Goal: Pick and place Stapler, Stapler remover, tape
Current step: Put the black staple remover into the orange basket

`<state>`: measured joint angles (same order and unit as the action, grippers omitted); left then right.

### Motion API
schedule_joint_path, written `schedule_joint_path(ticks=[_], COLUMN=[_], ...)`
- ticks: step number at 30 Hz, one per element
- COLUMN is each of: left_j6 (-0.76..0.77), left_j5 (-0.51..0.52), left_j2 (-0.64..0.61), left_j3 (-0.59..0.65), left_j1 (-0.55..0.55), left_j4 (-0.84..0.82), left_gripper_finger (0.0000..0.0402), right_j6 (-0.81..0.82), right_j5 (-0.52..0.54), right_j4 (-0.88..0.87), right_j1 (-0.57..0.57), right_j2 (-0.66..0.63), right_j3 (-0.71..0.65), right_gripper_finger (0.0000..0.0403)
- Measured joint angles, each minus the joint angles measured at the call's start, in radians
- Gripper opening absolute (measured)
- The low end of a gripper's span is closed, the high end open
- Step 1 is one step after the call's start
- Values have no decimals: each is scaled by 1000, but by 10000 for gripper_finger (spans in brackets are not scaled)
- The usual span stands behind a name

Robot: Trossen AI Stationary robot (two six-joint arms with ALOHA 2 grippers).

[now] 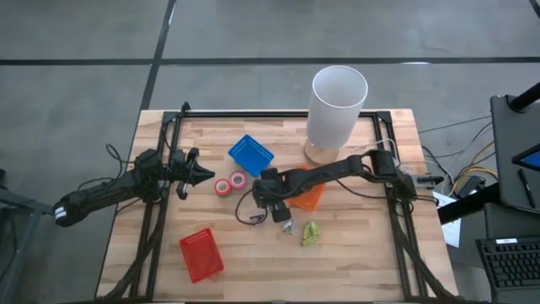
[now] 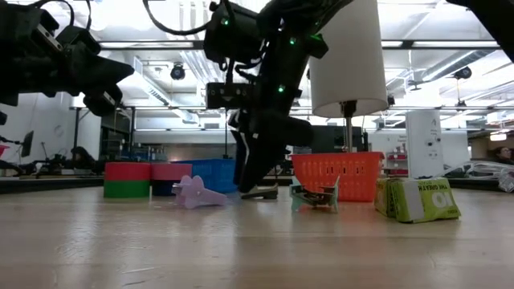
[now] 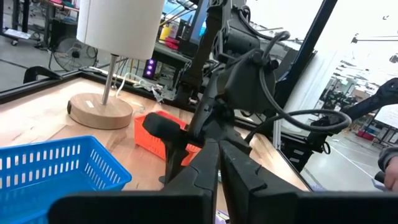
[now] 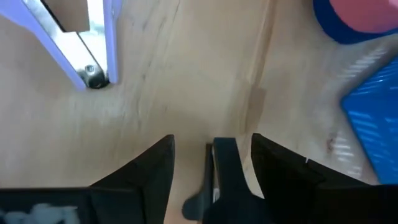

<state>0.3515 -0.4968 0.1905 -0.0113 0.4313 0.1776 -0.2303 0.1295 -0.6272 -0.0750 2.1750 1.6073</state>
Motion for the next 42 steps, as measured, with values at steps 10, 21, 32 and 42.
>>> schedule_joint_path(ticks=[10,21,32,42], left_j6=[0,0,0,0], left_j5=[0,0,0,0], left_j2=[0,0,0,0], left_j3=[0,0,0,0], left_j1=[0,0,0,0], left_j4=[1,1,0,0], left_gripper_finger=[20,21,21,20], right_j6=[39,73,62,50], right_j5=[9,4,1,1], right_j4=[-34,-95,-94,-187], right_j1=[17,35,34,34], right_j2=[0,-1,-10,-17], right_j3=[-1,1,4,161], right_gripper_finger=[155,83,54,58])
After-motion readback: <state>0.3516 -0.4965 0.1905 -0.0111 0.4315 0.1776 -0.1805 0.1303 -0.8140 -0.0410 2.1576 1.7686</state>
